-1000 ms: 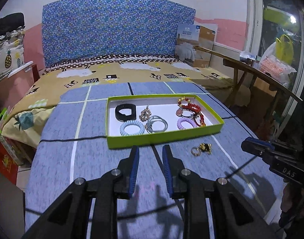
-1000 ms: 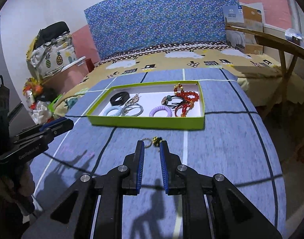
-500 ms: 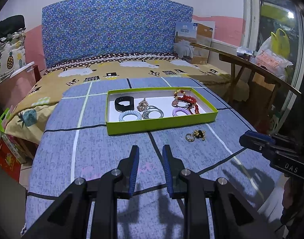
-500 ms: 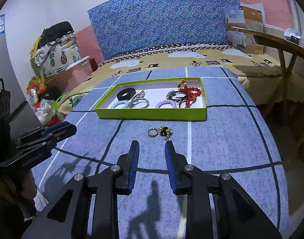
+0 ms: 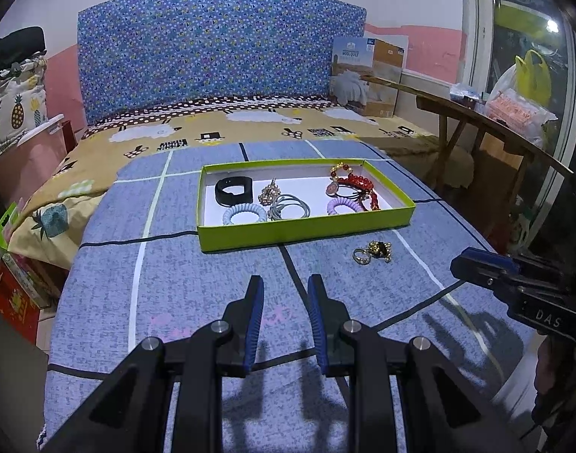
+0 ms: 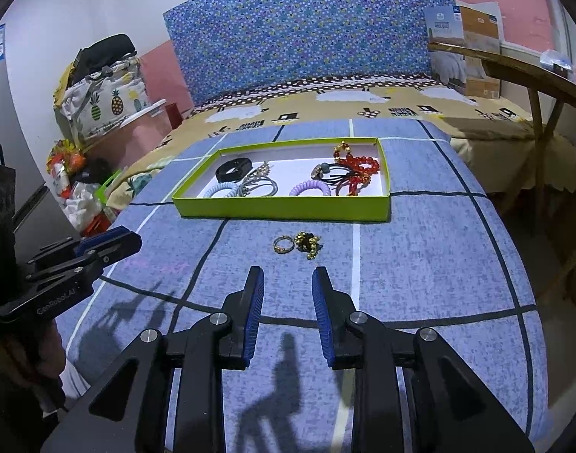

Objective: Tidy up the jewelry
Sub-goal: 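Move both tools back over the gold ring and gold bead charm, then grasp the gold ring with the left gripper while the right gripper grasps the gold bead charm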

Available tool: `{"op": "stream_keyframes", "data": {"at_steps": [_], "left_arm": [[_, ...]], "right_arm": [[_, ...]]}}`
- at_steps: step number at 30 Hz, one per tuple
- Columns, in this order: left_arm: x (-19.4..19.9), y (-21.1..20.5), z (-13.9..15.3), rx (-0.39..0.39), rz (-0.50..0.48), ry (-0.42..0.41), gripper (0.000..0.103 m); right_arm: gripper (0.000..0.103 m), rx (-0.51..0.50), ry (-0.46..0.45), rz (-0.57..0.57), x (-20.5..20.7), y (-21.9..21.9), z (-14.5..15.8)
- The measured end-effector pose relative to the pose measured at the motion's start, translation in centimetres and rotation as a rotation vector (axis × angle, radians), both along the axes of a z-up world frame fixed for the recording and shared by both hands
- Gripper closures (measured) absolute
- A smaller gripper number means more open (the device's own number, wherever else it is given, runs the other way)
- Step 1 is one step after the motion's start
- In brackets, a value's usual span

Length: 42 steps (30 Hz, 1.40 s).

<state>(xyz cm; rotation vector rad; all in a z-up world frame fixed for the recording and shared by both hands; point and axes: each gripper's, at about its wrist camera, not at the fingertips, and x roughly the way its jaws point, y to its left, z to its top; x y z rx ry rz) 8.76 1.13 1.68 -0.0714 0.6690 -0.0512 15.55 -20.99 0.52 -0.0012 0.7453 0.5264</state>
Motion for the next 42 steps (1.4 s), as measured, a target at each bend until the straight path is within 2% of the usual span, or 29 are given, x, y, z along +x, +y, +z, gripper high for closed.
{"op": "stream_keyframes", "data": {"at_steps": [25,34,36,42], "left_arm": [[3.1,0.8,-1.7,-0.022,-0.001,0.056,0.078],[3.9,0.9,-2.0,-0.03,-0.008,0.068,0.078],[4.2,0.8,-2.0,-0.033,-0.013,0.07,0.078],[5.1,-0.1,-1.9,-0.051,-0.047,0.08,0.078]], "right_arm": [[0.076,-0.129,0.088,0.072,7.8,3.3,-4.0],[0.076,-0.164,0.116,0.097,9.0,4.0,-4.7],[0.087,-0.163,0.117,0.099,9.0,4.0,-4.6],[0.088,-0.137,0.115,0.073,8.5,2.8,-4.3]]}}
